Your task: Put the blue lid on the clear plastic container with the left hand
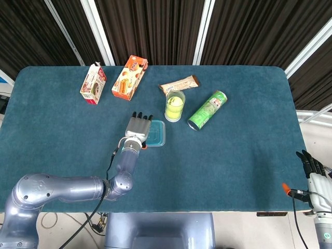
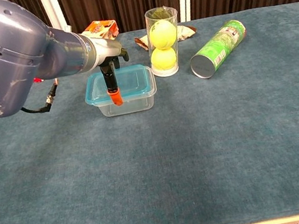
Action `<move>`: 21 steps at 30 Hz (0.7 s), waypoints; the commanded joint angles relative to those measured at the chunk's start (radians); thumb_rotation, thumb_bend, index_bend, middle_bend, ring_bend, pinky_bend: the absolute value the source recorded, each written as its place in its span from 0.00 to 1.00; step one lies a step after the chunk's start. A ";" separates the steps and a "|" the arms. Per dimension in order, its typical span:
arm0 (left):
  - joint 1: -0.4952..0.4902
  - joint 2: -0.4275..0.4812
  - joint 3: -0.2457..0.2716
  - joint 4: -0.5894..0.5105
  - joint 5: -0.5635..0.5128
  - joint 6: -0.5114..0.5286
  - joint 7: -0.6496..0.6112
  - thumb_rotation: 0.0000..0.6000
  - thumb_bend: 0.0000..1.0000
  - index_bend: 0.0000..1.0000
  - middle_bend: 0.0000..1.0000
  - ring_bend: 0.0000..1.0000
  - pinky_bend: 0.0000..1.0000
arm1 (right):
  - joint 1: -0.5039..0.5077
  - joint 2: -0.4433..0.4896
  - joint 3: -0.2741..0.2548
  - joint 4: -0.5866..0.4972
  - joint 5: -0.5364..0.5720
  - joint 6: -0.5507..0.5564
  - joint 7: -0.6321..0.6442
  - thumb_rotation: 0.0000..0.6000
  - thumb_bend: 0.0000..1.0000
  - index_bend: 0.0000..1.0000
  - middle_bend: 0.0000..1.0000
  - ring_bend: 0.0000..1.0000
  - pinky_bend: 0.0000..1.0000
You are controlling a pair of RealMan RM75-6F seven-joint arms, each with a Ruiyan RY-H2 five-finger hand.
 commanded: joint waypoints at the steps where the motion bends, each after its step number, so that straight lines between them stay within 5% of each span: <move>1: 0.001 -0.001 -0.004 -0.002 0.009 0.001 -0.005 1.00 0.12 0.07 0.29 0.00 0.00 | 0.000 0.000 -0.001 0.000 0.000 -0.001 0.000 1.00 0.29 0.10 0.00 0.00 0.00; 21: -0.001 -0.022 -0.013 0.006 0.032 0.004 -0.009 1.00 0.12 0.07 0.29 0.00 0.00 | 0.000 0.003 0.000 -0.003 0.004 -0.004 0.004 1.00 0.29 0.10 0.00 0.00 0.00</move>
